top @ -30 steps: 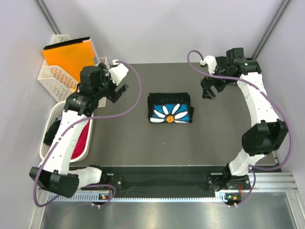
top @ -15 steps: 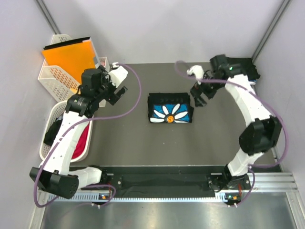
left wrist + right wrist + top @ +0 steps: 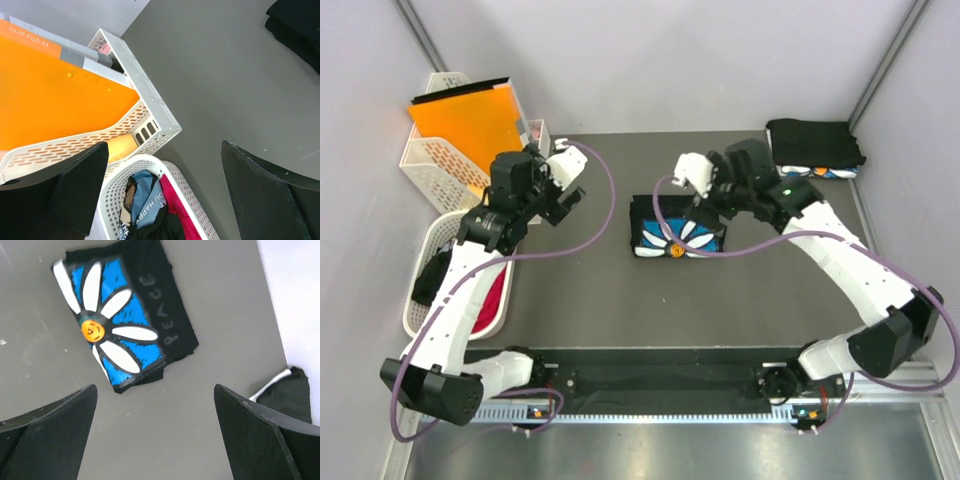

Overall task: Fold and stack the t-shirts
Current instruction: Put the neatly folded tshirt into the corner of the board with the right arm

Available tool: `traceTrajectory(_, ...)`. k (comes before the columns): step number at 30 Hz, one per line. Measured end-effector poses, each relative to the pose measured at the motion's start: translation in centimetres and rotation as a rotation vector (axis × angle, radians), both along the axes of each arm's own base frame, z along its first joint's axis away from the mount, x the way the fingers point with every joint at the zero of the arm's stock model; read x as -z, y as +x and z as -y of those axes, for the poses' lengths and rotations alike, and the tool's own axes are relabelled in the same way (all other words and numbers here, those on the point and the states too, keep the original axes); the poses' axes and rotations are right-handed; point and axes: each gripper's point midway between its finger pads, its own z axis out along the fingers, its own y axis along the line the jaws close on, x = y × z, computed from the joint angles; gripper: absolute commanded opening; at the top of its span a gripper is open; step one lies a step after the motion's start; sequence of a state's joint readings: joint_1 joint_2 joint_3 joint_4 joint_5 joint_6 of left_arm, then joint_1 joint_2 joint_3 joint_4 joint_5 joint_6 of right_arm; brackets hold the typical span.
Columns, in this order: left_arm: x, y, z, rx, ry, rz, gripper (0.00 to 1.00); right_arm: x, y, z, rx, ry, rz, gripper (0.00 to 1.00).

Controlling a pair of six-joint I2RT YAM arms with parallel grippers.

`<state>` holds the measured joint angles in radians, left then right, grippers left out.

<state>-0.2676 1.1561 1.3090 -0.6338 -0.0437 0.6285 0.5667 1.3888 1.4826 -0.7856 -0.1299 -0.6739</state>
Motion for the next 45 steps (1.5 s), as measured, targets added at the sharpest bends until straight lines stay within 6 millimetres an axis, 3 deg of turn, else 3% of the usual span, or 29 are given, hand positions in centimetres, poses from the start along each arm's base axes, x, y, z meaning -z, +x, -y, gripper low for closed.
traceTrajectory(8, -0.3, 0.5, -1.3, -0.070, 0.016, 0.049, 0.99, 9.0, -1.5, -1.2, -0.132, -0.257, -0.043, 1.00)
traceTrajectory(16, -0.3, 0.7, -1.5, -0.095, 0.000, 0.062, 0.98, 15.0, -4.6, -2.4, -0.272, -0.401, -0.025, 1.00)
traceTrajectory(33, -0.1, 0.8, -2.0, -0.118, 0.010, 0.062, 0.98, 21.5, -1.5, -4.5, -0.259, -0.458, 0.030, 1.00)
traceTrajectory(39, -0.2, 1.2, -2.4, -0.124, 0.021, 0.072, 0.99, 22.6, -0.9, -5.1, -0.248, -0.454, 0.028, 1.00)
traceTrajectory(45, 0.1, 2.2, -3.5, -0.142, 0.035, 0.072, 0.99, 22.3, 0.8, -6.5, -0.224, -0.427, 0.068, 1.00)
